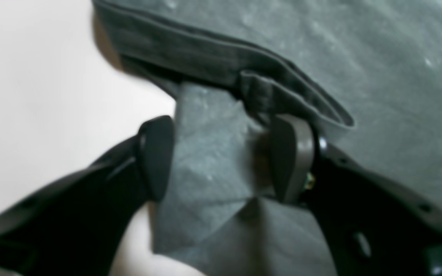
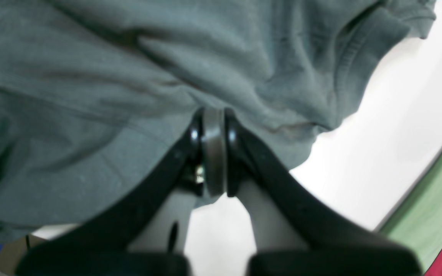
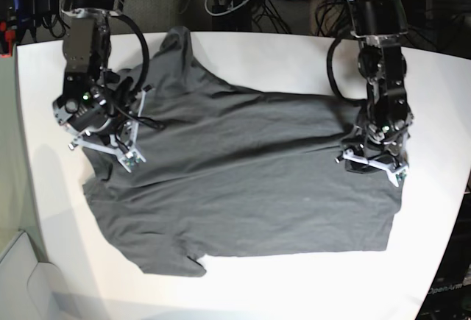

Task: Layout the t-shirt on the table in an organized manner, then fold the t-shirt properly
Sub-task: 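Hold the shirt with the right gripper while the left gripper pulls its side outward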

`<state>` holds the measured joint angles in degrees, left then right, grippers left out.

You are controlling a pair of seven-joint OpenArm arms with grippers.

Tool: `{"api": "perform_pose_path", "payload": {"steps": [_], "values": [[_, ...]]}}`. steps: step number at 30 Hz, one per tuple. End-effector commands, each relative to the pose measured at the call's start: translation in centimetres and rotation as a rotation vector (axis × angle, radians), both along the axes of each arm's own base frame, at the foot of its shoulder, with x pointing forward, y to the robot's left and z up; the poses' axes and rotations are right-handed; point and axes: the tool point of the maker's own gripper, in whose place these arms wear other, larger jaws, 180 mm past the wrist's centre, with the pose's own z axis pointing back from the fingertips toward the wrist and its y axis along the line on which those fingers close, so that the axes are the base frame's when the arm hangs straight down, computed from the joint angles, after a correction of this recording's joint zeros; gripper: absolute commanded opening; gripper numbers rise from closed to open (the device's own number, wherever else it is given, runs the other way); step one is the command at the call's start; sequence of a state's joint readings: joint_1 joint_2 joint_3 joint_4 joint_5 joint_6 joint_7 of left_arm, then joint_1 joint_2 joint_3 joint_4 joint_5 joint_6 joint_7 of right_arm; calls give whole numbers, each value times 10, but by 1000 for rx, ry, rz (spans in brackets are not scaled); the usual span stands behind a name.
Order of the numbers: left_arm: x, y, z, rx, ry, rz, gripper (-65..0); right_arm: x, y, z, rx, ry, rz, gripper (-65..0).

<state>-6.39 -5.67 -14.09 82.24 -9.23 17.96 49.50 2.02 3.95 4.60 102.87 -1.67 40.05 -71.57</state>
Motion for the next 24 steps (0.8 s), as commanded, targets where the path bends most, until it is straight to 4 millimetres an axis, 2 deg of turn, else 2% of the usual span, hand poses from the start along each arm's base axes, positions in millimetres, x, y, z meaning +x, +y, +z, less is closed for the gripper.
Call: {"api": "perform_pose_path", "payload": {"steps": [1,3,7,13,17,20,22,23,24], "values": [[10,4,14,16,-44,7,-271,9,-1,10,0,-41,1,-650],[5,4,7,14,-24,8,-291,9,0,10,2,-41,1,-650],[0,4,-1,12,-1,10,-385,9,0,10,2,-41,1,-650],[-7,4,-10,9,25,11,-397,9,0,10,2,-41,1,-650],[-5,-4,-4,15,0,-67,-419,9,0,10,2,-41,1,-650],[-4,-15,3,9,-29,-112,-521,9,0,10,2,-41,1,-650],[-3,-17,7,10,-39,-113,-621,9,0,10,2,-41,1,-650],[-3,-17,6,7,-36,-112,-650,9,0,10,2,-41,1,-650],[-3,-18,6,5,-35,-112,-650,9,0,10,2,-41,1,-650]]}}
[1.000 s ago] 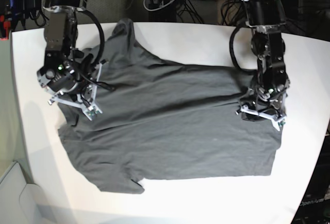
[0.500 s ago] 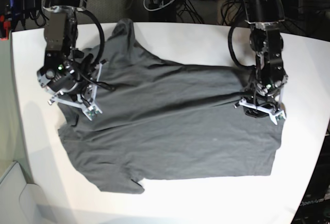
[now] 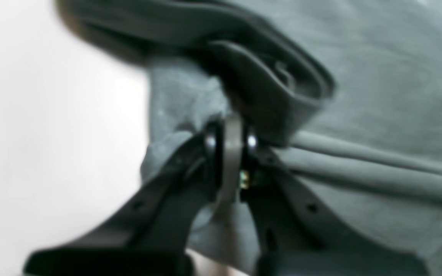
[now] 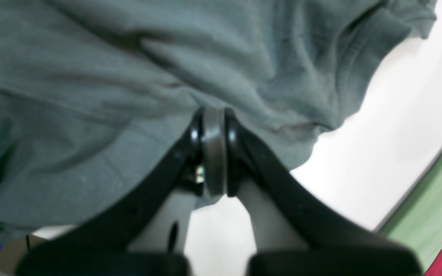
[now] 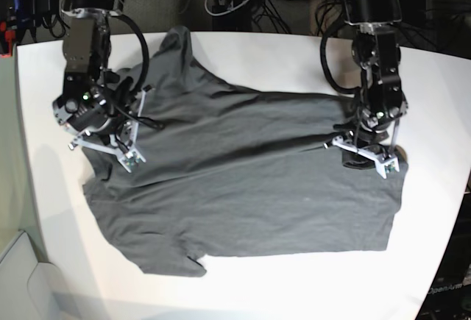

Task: Layout the t-shirt on the table in an organized manner, then fold the t-shirt properly
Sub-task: 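Hold the shirt with the right gripper while the left gripper pulls its side outward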

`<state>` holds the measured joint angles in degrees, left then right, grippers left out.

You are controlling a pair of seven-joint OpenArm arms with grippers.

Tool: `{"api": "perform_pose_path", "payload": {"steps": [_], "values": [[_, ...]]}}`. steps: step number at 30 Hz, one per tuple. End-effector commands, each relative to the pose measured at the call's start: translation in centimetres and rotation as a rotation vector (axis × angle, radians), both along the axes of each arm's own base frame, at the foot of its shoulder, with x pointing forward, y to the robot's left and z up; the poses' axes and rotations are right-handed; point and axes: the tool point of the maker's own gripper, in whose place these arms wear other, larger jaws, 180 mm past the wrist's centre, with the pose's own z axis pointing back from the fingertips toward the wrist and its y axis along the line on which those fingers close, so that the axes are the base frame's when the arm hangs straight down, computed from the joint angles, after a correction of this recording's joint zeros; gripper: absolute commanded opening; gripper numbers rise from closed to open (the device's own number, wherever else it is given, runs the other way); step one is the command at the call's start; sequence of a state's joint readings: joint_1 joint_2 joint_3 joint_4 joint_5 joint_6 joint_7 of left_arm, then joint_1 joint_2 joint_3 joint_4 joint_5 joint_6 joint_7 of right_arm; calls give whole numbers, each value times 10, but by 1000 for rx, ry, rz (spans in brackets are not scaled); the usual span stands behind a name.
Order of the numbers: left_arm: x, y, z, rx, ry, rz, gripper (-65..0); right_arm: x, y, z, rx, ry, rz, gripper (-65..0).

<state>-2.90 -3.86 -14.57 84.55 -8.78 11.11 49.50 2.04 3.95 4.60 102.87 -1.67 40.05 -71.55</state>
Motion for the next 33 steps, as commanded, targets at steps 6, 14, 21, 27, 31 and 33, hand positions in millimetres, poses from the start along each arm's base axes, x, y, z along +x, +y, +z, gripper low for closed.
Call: {"api": "perform_pose_path", "payload": {"steps": [6,14,21,27,31,33], "values": [[-3,18,16,16,-51,51,-649,8,0,10,1,-38,1,-650],[-24,40,60,28,-159,138,-649,9,4,10,12,-40,1,-650],[-64,47,85,31,-163,185,-649,9,5,10,15,-40,1,-650],[-94,53,78,15,-106,241,-649,9,8,9,20,-40,6,-650],[-128,77,66,33,-57,342,-649,9,11,9,29,-38,4,-650],[-148,95,62,50,-29,404,-649,9,11,9,29,-38,6,-650]]}}
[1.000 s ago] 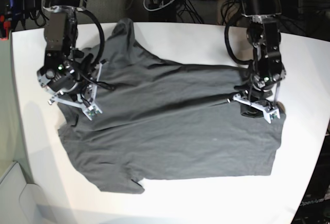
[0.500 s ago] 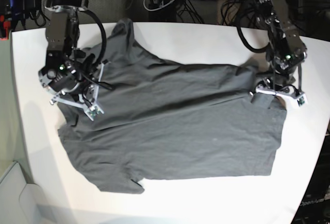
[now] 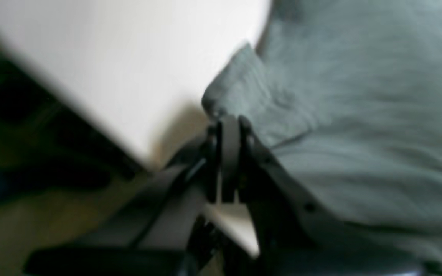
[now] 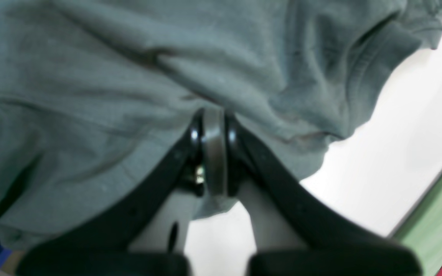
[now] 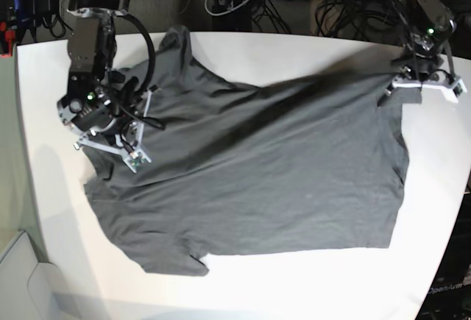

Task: Layout the t-shirt on the table in an organized manner, then fold the t-shirt properly
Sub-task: 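Hold the shirt with the right gripper while the left gripper pulls its side outward, then release the shirt and move both grippers to the shirt's shoulder edge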

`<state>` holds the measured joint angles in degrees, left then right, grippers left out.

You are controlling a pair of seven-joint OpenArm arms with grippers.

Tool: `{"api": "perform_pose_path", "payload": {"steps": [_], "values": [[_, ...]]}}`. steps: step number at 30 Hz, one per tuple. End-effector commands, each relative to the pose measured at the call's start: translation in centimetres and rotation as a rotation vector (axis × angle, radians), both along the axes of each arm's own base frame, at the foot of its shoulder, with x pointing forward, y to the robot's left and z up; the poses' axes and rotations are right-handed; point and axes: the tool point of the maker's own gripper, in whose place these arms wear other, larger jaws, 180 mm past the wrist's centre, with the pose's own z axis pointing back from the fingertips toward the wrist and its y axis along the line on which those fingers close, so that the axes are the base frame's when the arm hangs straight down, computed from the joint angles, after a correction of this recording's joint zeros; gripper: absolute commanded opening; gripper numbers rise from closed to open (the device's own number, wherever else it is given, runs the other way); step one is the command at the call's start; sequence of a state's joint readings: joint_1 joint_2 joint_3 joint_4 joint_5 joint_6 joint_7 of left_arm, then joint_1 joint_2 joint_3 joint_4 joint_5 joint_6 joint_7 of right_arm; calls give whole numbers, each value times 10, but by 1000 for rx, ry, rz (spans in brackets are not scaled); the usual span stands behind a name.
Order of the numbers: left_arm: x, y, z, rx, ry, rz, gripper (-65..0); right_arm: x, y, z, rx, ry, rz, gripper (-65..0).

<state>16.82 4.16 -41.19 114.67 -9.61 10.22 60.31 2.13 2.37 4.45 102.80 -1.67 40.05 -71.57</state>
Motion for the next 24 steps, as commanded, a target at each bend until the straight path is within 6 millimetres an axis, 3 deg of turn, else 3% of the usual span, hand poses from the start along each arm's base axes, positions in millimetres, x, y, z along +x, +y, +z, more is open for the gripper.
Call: {"api": "perform_pose_path", "payload": {"steps": [1,6,14,17,20,21,24], "values": [[-6,15,9,44,-15,39,-649,8,1,10,3,-38,4,-650],[-35,43,4,57,22,147,-649,8,6,9,17,-38,6,-650],[-49,35,-32,-34,102,177,-642,12,10,12,26,-49,6,-650],[-51,31,-37,-50,110,183,-545,12,10,12,26,-47,6,-650],[-58,21,-46,-82,126,194,-336,12,8,12,22,-47,6,-650],[-58,19,-48,-88,128,195,-303,12,8,11,20,-45,7,-650],[-63,15,-56,-114,156,192,-310,11,7,11,18,-44,7,-650]]}}
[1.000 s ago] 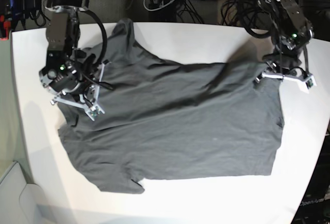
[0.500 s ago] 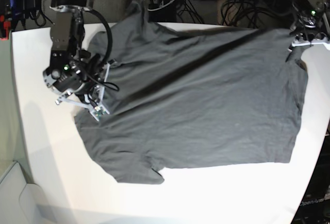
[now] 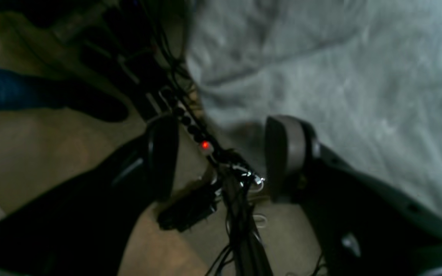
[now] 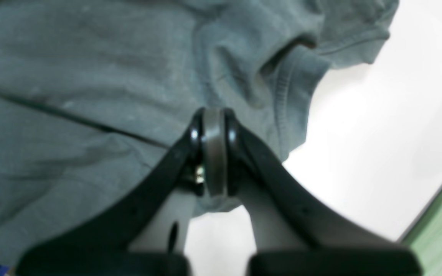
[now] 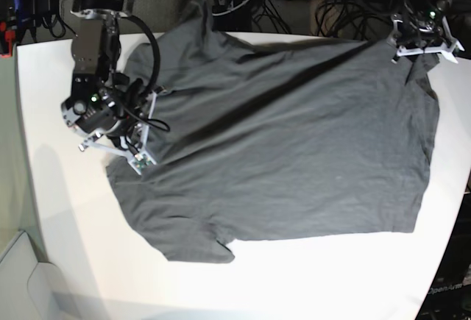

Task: Layout the t-shirt on the table in an organized manner, then fold the t-shirt properly
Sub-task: 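Release the shirt and move both grippers to the shirt's shoulder edge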

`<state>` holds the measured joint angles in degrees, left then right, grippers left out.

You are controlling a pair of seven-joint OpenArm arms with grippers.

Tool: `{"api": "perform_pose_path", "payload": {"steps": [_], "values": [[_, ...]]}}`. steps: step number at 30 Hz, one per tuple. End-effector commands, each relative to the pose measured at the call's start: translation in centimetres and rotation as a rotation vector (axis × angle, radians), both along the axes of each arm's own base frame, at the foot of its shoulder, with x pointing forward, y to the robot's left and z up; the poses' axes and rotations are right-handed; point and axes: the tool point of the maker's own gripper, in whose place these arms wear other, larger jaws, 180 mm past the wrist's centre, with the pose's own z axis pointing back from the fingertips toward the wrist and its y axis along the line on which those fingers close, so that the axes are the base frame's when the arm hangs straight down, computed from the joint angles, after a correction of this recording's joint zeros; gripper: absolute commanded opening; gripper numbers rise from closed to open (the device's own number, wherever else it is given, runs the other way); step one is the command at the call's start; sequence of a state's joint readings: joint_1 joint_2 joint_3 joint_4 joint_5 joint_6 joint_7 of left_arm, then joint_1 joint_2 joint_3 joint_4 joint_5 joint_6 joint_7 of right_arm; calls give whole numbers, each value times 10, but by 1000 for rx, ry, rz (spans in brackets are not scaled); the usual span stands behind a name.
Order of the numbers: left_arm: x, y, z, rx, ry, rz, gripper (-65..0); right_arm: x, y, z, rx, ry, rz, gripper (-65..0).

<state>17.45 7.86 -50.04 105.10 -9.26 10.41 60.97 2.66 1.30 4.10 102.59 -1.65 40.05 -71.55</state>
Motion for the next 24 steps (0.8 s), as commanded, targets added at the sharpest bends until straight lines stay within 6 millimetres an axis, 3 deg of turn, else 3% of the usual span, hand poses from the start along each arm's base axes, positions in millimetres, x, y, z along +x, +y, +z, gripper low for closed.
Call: {"api": "perform_pose_path", "payload": {"steps": [1,4,13,16,20,22,24], "values": [[-1,2,1,-7,6,2,-315,8,-2,9,-3,-37,1,-650],[-1,-10,-7,-109,-6,-3,-315,-1,-11,3,-23,-15,-6,-650],[7,0,7,-166,-76,-45,-313,-19,-14,-10,-33,34,-9,-640],[3,6,9,-150,-64,-52,-312,-21,-14,-12,-36,45,-10,-561],[1,10,17,-122,-64,-65,-312,-28,-14,-17,-32,58,-10,-405],[5,12,31,-85,-87,-91,-312,-28,-12,-17,-26,58,-9,-346],[17,9,47,-79,-147,-112,-312,-28,-11,-17,-22,56,-9,-331]]}}
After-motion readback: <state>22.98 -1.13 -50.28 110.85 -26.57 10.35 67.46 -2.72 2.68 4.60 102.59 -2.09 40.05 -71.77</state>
